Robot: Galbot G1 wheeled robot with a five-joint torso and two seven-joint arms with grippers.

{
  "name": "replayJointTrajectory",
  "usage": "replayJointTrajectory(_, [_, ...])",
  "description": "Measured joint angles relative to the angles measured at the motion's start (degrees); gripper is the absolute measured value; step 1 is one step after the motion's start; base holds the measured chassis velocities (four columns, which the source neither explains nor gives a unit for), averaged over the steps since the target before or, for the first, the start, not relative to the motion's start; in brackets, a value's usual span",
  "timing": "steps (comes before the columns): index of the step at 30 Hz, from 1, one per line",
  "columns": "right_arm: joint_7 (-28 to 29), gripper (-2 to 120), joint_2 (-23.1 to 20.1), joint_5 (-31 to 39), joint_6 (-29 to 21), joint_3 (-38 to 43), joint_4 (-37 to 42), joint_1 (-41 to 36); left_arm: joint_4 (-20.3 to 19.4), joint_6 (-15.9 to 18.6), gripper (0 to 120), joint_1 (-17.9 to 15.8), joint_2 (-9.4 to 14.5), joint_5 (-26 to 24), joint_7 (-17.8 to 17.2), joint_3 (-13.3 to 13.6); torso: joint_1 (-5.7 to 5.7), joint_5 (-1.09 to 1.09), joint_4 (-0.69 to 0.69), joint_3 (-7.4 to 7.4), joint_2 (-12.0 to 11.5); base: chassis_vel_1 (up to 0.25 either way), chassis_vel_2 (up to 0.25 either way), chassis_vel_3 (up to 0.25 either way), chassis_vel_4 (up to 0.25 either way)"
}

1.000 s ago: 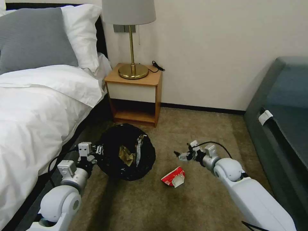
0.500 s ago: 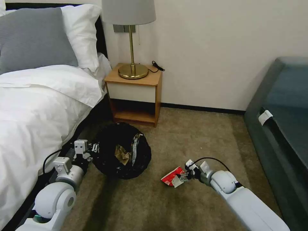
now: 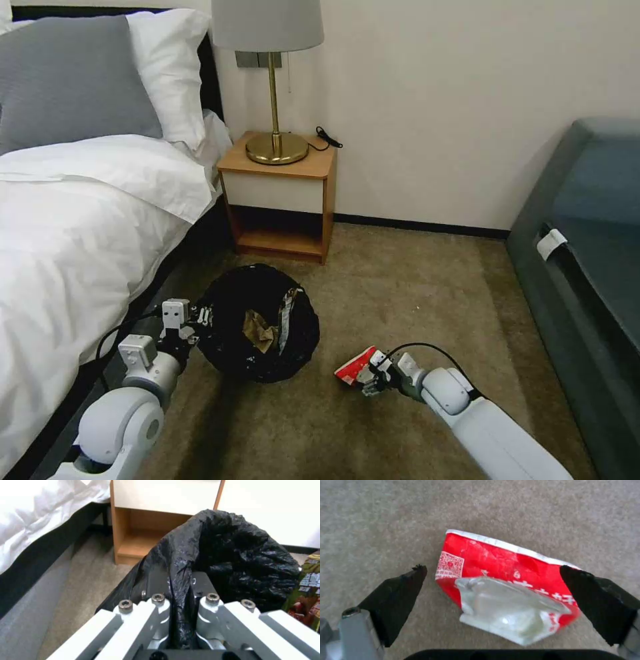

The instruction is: Pick up the trash bin, then pick up the garbage on the floor and place it into the trash bin.

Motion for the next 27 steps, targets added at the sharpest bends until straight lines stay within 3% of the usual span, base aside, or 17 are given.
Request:
replayJointTrajectory(7, [0.14,100,3.06,-2.95,2.35,0.43,-7.10,2.20,-0.86,-0.02,5,0.33,-0.14,0.54,0.03,0.19,0.00,0.00,0.00,0.00,0.00,0.000,0.000,0.000,0.000])
replayJointTrajectory(21, [-0.04,100,3.67,-4.82,3.22,1.06,-10.27,3.21,-1.58,-0.02,5,0.25,-0.48,0.74,0.00,0.56,0.00,0.00,0.00,0.00,0.01,0.000,0.000,0.000,0.000])
replayJointTrajectory(27, [-0.30,88,3.60,-5.16,3.25,1.64,-10.96,3.31,-1.66,-0.03,5,0.42,-0.68,0.76,0.00,0.54,0.00,0.00,0.00,0.00,0.00,0.000,0.000,0.000,0.000])
